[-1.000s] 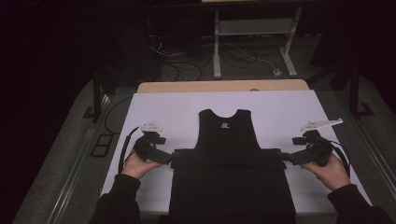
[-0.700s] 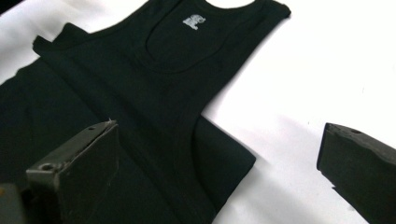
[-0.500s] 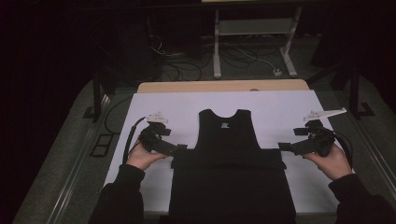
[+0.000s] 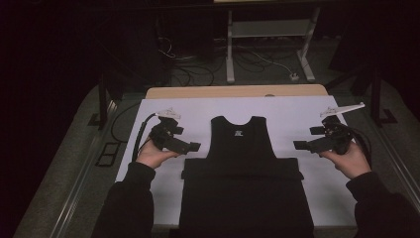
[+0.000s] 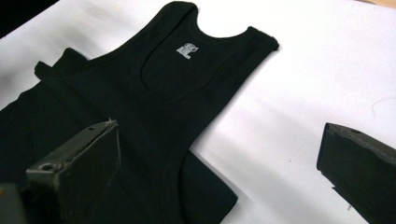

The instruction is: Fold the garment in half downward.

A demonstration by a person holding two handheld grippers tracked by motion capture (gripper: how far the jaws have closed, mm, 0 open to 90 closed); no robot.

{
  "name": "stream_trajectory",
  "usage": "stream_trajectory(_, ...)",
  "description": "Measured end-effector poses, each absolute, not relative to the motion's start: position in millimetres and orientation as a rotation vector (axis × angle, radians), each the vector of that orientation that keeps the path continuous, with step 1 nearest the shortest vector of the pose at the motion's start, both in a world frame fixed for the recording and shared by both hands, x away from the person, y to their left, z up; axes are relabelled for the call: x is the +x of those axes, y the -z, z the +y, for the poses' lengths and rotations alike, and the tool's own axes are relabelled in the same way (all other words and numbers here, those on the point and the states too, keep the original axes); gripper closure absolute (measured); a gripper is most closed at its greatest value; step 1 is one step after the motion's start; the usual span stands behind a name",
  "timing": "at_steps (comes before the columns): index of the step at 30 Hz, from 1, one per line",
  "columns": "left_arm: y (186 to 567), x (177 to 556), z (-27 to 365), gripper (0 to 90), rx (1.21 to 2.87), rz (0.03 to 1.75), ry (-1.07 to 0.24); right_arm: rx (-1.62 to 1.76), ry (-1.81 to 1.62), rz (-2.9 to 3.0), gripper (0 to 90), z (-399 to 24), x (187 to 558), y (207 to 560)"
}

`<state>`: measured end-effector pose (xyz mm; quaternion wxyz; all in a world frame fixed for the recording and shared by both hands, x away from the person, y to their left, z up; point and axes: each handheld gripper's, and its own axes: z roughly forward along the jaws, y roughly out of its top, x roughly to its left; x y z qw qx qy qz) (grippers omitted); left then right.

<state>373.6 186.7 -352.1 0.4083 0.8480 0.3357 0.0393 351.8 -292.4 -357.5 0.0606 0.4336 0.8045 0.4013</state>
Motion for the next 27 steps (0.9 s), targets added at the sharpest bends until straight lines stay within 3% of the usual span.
stream_trajectory(27, 348.9, 406.9, 170.9, 0.0, 2.141, 0.872, -0.082, 1.304, -1.198, 2.453, 0.0, -277.0, 390.5, 353.9)
